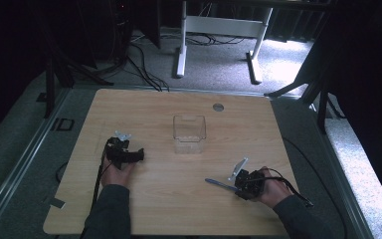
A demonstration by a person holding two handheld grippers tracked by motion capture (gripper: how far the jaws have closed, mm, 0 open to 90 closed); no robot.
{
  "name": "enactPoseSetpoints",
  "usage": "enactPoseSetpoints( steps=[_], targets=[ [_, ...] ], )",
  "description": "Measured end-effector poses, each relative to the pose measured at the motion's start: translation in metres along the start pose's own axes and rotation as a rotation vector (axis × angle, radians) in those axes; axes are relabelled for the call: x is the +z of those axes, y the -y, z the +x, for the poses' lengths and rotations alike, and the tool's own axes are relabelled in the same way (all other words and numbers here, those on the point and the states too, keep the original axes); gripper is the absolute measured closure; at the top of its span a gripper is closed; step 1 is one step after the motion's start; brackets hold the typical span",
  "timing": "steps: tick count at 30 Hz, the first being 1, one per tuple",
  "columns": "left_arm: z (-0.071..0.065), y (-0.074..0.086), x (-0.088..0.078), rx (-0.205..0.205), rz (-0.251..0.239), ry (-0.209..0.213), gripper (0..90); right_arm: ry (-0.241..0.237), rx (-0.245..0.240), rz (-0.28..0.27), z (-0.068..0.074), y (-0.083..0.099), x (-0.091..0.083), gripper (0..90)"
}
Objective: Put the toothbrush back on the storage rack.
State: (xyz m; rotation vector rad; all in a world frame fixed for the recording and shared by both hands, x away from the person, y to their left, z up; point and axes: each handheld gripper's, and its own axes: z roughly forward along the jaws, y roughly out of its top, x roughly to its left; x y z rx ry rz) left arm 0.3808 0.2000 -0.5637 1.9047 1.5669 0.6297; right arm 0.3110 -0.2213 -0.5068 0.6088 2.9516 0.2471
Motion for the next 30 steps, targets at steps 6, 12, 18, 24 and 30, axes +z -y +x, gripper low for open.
enactPoseSetpoints(
  steps=[6,12,18,24,30],
  targets=[
    [0.0,0.0,0.0,0.0,0.0,0.0,8.8,-0.003,0.003,0.011,-0.002,-0.003,0.002,73.8],
    [0.0,0.0,0.0,0.002,0.001,0.0,8.7,-0.016,0.011,0.027,-0.005,-0.005,0.006,74.4],
    [0.0,0.0,0.0,0.0,0.0,0.0,8.7,-0.031,0.011,0.054,-0.008,-0.007,0.011,76.0],
    [0.0,0.0,0.0,0.002,0.002,0.0,8.7,-0.042,0.011,0.059,-0.009,-0.009,0.012,78.2],
    [0.0,0.0,0.0,0.001,0.001,0.0,8.7,-0.054,0.01,0.057,-0.01,-0.009,0.012,79.9]
  ],
)
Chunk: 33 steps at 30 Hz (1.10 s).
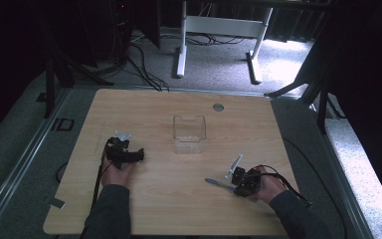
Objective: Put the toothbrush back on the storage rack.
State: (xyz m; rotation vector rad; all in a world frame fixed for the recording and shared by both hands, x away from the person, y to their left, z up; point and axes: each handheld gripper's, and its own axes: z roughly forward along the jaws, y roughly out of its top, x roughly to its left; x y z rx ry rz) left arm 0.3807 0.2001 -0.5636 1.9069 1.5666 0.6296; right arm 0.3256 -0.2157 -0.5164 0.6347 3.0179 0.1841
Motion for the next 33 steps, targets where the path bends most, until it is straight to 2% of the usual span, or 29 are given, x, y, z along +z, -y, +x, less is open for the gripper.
enactPoseSetpoints(
  steps=[6,16,19,23,26,28,33],
  targets=[
    [0.0,0.0,0.0,0.0,0.0,0.0,8.7,-0.008,0.005,-0.035,0.0,0.001,-0.001,80.3],
    [0.0,0.0,0.0,0.0,-0.001,0.0,9.2,0.01,0.02,-0.11,0.0,0.004,-0.009,80.3],
    [0.002,0.0,-0.001,0.001,-0.017,0.004,12.9,0.015,0.019,-0.132,0.0,0.004,-0.011,80.3],
    [0.003,0.0,-0.003,0.005,-0.019,0.009,22.3,0.018,0.033,-0.172,0.0,0.004,-0.013,80.3],
    [0.001,-0.001,-0.007,0.021,-0.002,0.026,32.7,0.018,0.042,-0.197,-0.001,0.003,-0.016,80.4],
    [0.0,-0.001,-0.009,0.034,0.005,0.059,35.5,0.021,0.038,-0.205,-0.002,0.002,-0.017,80.4],
    [-0.009,-0.005,-0.025,0.109,-0.053,0.139,38.7,0.026,0.035,-0.22,-0.001,0.002,-0.019,80.4]
  ],
)
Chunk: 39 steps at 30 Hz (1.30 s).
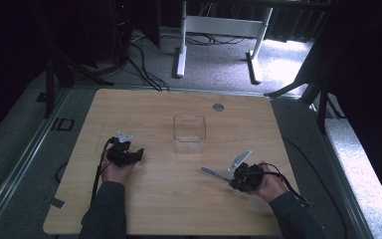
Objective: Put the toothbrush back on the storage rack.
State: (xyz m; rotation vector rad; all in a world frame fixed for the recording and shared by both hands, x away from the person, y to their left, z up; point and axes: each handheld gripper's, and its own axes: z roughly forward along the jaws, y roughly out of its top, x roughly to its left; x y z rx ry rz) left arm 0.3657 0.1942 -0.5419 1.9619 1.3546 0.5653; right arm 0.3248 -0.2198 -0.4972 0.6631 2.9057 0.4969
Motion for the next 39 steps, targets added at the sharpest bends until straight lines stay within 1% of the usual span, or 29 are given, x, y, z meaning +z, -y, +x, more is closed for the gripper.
enactPoseSetpoints(
  steps=[4,8,12,17,19,21,22,23,25,27,30,32,33,34,35,39],
  targets=[
    [-0.009,-0.007,-0.012,0.081,-0.038,0.041,39.8,0.004,0.002,-0.007,-0.001,0.0,-0.002,80.4],
    [-0.017,-0.014,-0.022,0.133,-0.064,0.104,41.0,0.012,-0.005,-0.005,-0.001,-0.001,-0.003,80.4],
    [-0.024,-0.018,-0.029,0.164,-0.102,0.183,41.3,0.017,-0.016,-0.014,0.0,-0.005,-0.005,80.4],
    [-0.032,-0.02,-0.035,0.2,-0.128,0.28,44.0,0.021,-0.035,-0.019,0.001,-0.009,-0.007,80.4],
    [-0.035,-0.02,-0.037,0.221,-0.131,0.309,44.6,0.027,-0.04,-0.017,0.002,-0.011,-0.007,80.4],
    [-0.039,-0.02,-0.038,0.245,-0.127,0.335,44.6,0.028,-0.055,-0.017,0.002,-0.012,-0.007,80.4],
    [-0.039,-0.02,-0.038,0.245,-0.127,0.335,44.7,0.028,-0.055,-0.017,0.002,-0.012,-0.007,80.4],
    [-0.043,-0.02,-0.039,0.271,-0.121,0.364,44.7,0.027,-0.059,-0.016,0.003,-0.013,-0.007,80.4],
    [-0.047,-0.019,-0.039,0.299,-0.118,0.383,46.2,0.028,-0.077,-0.018,0.005,-0.016,-0.008,80.4],
    [-0.051,-0.019,-0.04,0.32,-0.121,0.396,47.8,0.029,-0.099,-0.02,0.007,-0.019,-0.009,80.4],
    [-0.058,-0.019,-0.042,0.345,-0.125,0.43,49.5,0.026,-0.133,-0.023,0.011,-0.022,-0.01,80.4],
    [-0.061,-0.02,-0.043,0.356,-0.123,0.45,49.7,0.024,-0.15,-0.019,0.013,-0.024,-0.01,80.4],
    [-0.061,-0.02,-0.043,0.356,-0.123,0.45,49.9,0.024,-0.15,-0.019,0.013,-0.024,-0.01,80.4],
    [-0.064,-0.02,-0.043,0.362,-0.121,0.481,49.9,0.027,-0.157,-0.018,0.013,-0.026,-0.01,80.4],
    [-0.066,-0.02,-0.043,0.36,-0.121,0.5,50.1,0.027,-0.167,-0.017,0.014,-0.028,-0.01,80.4],
    [-0.07,-0.02,-0.043,0.369,-0.114,0.549,50.4,0.031,-0.184,-0.018,0.014,-0.032,-0.011,80.4]
  ],
)
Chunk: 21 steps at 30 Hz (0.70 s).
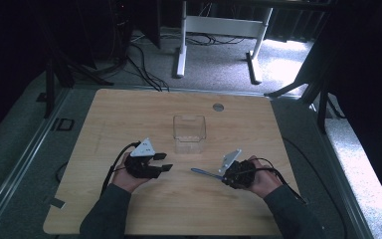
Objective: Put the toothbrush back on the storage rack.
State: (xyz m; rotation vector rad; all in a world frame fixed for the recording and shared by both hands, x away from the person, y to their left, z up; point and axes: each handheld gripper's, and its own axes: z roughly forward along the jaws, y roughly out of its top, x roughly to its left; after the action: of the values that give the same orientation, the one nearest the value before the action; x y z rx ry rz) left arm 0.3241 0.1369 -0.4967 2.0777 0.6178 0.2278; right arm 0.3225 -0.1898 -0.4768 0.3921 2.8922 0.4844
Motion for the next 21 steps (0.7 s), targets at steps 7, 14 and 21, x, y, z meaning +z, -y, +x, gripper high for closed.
enactPoseSetpoints(
  steps=[7,14,21],
  targets=[
    [-0.005,-0.002,0.003,0.014,-0.016,0.053,51.0,0.002,-0.014,-0.009,-0.001,-0.002,-0.001,80.4],
    [-0.01,-0.005,0.009,0.023,-0.011,0.1,52.2,0.004,-0.053,-0.011,-0.003,-0.007,0.001,80.4],
    [-0.014,-0.006,0.016,0.034,0.008,0.135,54.7,0.005,-0.09,-0.018,-0.003,-0.012,0.0,80.4]
  ],
)
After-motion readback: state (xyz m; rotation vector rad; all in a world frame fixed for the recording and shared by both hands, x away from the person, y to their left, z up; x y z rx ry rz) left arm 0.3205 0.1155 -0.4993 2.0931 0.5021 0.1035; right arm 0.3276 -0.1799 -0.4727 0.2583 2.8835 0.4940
